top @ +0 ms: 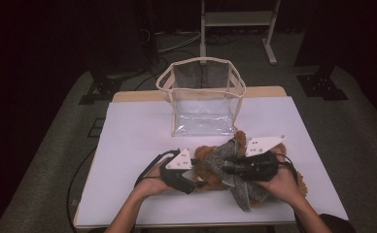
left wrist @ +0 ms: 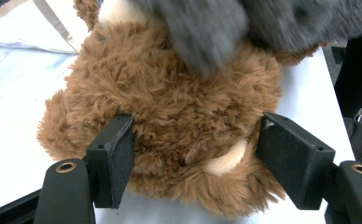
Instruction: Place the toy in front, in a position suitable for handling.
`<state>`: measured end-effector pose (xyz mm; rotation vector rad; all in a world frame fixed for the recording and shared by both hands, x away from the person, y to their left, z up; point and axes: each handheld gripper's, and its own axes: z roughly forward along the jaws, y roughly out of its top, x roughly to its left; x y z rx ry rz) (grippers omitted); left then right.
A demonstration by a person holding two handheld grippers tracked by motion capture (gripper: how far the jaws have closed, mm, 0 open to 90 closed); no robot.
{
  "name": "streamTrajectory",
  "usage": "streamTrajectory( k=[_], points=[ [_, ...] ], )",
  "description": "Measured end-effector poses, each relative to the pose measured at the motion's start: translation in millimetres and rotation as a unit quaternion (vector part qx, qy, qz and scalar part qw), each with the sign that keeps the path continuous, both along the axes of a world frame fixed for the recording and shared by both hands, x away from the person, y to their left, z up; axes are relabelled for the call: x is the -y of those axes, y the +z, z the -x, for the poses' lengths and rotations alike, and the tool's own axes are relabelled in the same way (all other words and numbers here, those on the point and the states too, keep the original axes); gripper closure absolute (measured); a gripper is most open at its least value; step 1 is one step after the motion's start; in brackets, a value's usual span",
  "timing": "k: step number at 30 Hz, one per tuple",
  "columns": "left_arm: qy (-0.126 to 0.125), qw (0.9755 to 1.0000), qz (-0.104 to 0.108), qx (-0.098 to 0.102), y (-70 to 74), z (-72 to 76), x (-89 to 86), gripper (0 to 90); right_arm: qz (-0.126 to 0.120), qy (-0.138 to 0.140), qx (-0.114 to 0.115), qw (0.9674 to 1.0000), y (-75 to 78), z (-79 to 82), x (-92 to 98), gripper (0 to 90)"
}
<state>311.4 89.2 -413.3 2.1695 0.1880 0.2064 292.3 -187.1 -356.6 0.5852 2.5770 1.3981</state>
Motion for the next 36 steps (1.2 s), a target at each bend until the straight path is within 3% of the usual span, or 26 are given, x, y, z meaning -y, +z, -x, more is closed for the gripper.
streamTrajectory(
  k=[3,6,10,12,17,20,23,27,29,34,36],
  points=[
    [0.005,0.9999,0.003,0.009,2.3,-0.4,-0.3,28.5,-0.003,-0.009,-0.002,1.0,1.5,-2.0,7.7,70.8],
    [0.027,0.9992,0.02,0.021,5.8,0.2,2.1,27.9,0.005,0.011,-0.015,0.9998,-5.0,-0.2,2.6,70.7],
    [0.016,0.9996,0.002,0.025,4.3,2.5,6.0,27.8,0.017,0.038,-0.022,0.9989,-10.6,4.5,-9.9,70.7],
    [0.01,0.9996,-0.006,0.027,3.5,2.7,5.8,27.5,0.016,0.031,-0.013,0.9993,-7.8,4.7,-8.4,70.7],
    [0.0,0.9997,-0.005,0.024,3.7,4.2,5.6,27.5,-0.014,-0.009,0.0,0.9999,3.3,-0.4,11.7,70.6],
    [0.003,0.9996,0.0,0.027,5.7,3.7,5.0,27.6,-0.02,-0.02,-0.003,0.9996,4.4,-3.1,19.5,70.6],
    [0.017,0.9993,0.021,0.027,7.5,2.9,7.8,27.6,-0.012,-0.006,-0.018,0.9997,-1.4,-2.7,13.7,70.5],
    [0.006,0.9996,0.01,0.027,6.0,4.0,10.0,27.3,0.0,0.029,-0.025,0.9993,-5.6,2.1,-1.9,70.5],
    [-0.001,0.9997,0.005,0.024,5.9,4.8,8.6,27.3,0.003,0.025,-0.017,0.9996,-3.3,3.1,-2.6,70.4],
    [-0.03,0.9995,0.001,0.012,7.1,7.2,6.2,27.5,-0.022,-0.031,-0.002,0.9993,9.2,-3.8,19.3,70.5],
    [-0.034,0.9993,0.0,0.015,8.6,7.7,5.9,27.4,-0.027,-0.04,-0.001,0.9988,10.8,-6.3,25.1,70.5]
  ],
)
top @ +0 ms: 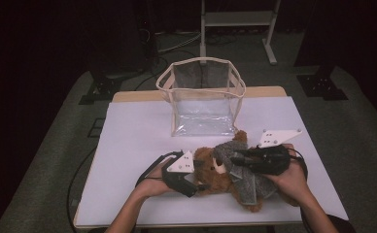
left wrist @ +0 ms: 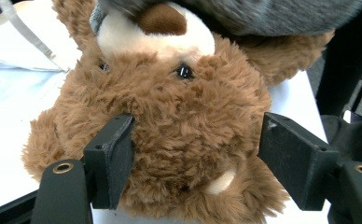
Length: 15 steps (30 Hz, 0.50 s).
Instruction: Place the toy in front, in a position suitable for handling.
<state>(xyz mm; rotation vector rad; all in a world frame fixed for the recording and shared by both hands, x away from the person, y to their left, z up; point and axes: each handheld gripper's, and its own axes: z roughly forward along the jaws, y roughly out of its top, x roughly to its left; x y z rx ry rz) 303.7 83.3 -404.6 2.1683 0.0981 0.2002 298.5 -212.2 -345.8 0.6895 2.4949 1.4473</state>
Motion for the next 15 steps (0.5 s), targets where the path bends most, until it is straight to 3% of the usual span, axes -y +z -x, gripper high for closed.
streamTrajectory(
  k=[3,5,8,10,15],
  points=[
    [0.022,0.9996,0.012,0.012,2.3,-1.4,0.8,24.9,0.001,0.008,-0.013,0.9999,-4.2,-1.3,-1.5,70.5],
    [0.04,0.9989,0.025,0.007,2.0,-3.1,3.1,22.2,0.005,0.03,-0.03,0.9991,-10.5,-1.2,-8.2,70.4],
    [0.032,0.9994,0.011,0.011,-1.0,-1.9,6.0,22.2,0.004,0.056,-0.044,0.9974,-15.3,0.8,-18.2,70.5],
    [0.022,0.9997,0.008,0.004,-2.3,-0.4,6.2,22.5,0.002,0.05,-0.039,0.998,-12.7,0.2,-17.2,70.5],
    [-0.012,0.9999,-0.001,-0.003,-0.3,3.6,4.2,25.2,-0.006,0.003,-0.021,0.9998,-3.1,-10.6,-5.1,70.7]
  ],
)
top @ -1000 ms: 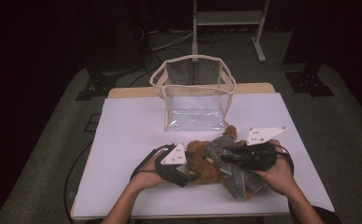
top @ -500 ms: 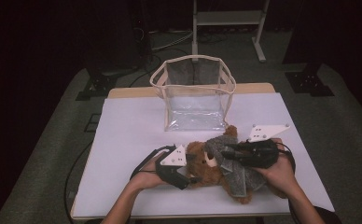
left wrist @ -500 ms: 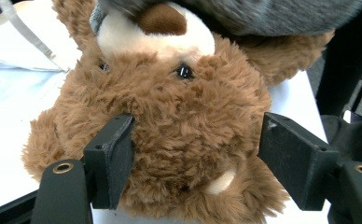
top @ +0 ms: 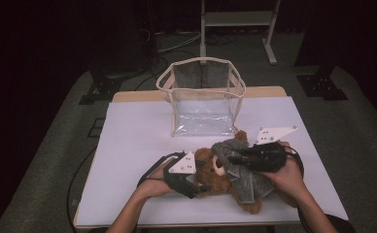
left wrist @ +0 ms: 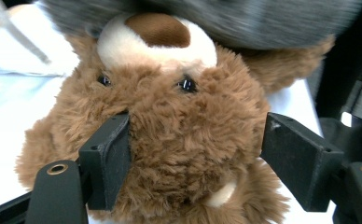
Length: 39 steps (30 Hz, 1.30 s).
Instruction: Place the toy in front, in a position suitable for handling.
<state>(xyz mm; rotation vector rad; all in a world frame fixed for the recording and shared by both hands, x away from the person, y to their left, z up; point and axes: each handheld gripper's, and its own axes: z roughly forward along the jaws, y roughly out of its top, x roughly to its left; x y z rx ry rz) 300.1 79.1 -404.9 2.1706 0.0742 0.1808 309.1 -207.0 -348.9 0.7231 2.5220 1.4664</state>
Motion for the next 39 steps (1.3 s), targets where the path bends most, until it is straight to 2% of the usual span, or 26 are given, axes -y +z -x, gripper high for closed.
streamTrajectory(
  k=[2,4,6,7,8,10,13,17,19,20,22,26,28,31,35,37,39],
  points=[
    [-0.003,1.0,-0.001,0.002,0.9,0.6,-0.7,25.1,0.003,-0.011,-0.006,0.9999,-1.3,-5.5,1.4,70.7],
    [0.005,1.0,0.001,0.008,3.1,-0.8,-1.9,25.0,0.005,-0.005,-0.014,0.9999,-5.8,-7.4,-1.1,70.7],
    [0.025,0.9995,0.013,0.015,5.2,-2.7,-2.7,23.6,0.003,0.013,-0.027,0.9995,-9.6,-4.9,-5.0,70.7],
    [0.042,0.9988,0.022,0.015,5.9,-3.8,-2.3,19.9,0.0,0.023,-0.035,0.9991,-10.0,-2.9,-6.1,70.8],
    [0.049,0.9985,0.025,0.009,5.8,-5.1,-1.7,19.9,-0.004,0.037,-0.043,0.9984,-9.8,-1.1,-6.7,70.8],
    [0.034,0.9993,0.013,0.005,3.0,-4.8,-0.1,21.5,-0.01,0.057,-0.051,0.997,-8.9,2.5,-7.5,70.8],
    [0.018,0.9997,-0.004,0.013,-1.0,-0.1,3.5,22.1,-0.002,0.046,-0.042,0.9981,-5.2,2.9,-6.9,70.8],
    [0.005,0.9998,-0.007,0.017,3.0,1.5,0.9,22.9,0.01,0.018,-0.032,0.9993,-3.4,-4.9,-6.0,70.7],
    [0.019,0.9996,-0.001,0.019,5.5,-0.1,-2.7,22.8,0.014,0.017,-0.039,0.999,-7.4,-7.9,-7.1,70.7],
    [0.03,0.9994,0.001,0.016,5.6,-2.0,-4.0,22.9,0.016,0.017,-0.042,0.9988,-8.5,-7.9,-7.4,70.8],
    [0.024,0.9997,0.005,0.005,2.3,-3.2,-3.2,24.9,0.001,0.032,-0.052,0.9981,-7.7,-6.9,-7.9,70.9],
    [0.019,0.9996,-0.011,0.02,-0.9,1.0,5.8,25.1,-0.013,0.047,-0.045,0.9978,4.2,-6.8,-18.8,70.9],
    [0.019,0.9993,-0.017,0.026,1.0,2.0,4.9,25.1,-0.006,0.052,-0.045,0.9976,5.2,-12.5,-29.7,70.8],
    [0.026,0.9991,-0.021,0.027,3.8,1.6,-2.2,24.9,0.025,0.058,-0.058,0.9964,-2.7,-23.1,-42.2,70.9],
    [0.045,0.9986,-0.02,0.017,6.1,0.2,-16.1,25.3,0.027,0.039,-0.076,0.996,-9.1,-32.5,-27.8,71.1],
    [0.044,0.9988,-0.022,0.002,0.5,-0.2,-18.7,32.2,0.039,0.023,-0.08,0.9957,-10.8,-35.0,-17.6,71.1],
    [0.046,0.9986,-0.024,-0.006,-6.6,0.3,-15.9,36.7,0.033,0.023,-0.092,0.995,-10.0,-35.8,-13.4,71.2]
  ],
)
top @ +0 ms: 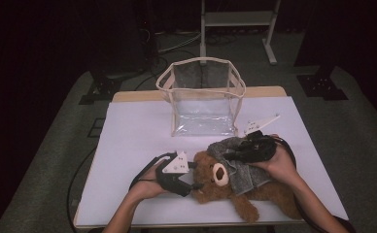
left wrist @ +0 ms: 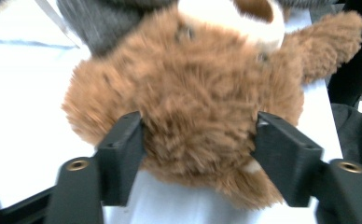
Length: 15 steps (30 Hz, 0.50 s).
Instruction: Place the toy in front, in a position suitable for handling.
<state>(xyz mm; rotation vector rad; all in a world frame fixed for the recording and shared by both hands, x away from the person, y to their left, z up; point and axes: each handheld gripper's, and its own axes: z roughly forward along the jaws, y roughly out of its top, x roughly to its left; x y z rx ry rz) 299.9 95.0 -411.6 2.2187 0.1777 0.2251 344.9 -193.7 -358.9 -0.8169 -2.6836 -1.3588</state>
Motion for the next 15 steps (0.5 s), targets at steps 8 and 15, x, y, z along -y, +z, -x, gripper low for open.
streamTrajectory(
  k=[8,15],
  points=[
    [0.016,0.9995,0.024,0.009,-0.7,-0.4,9.3,39.7,0.009,0.045,0.013,0.9988,20.3,-10.3,-41.9,71.2],
    [0.008,0.9995,0.029,-0.002,-0.6,-1.7,-1.7,38.8,0.019,0.043,-0.02,0.9987,1.2,-28.2,-45.2,71.5]
  ],
)
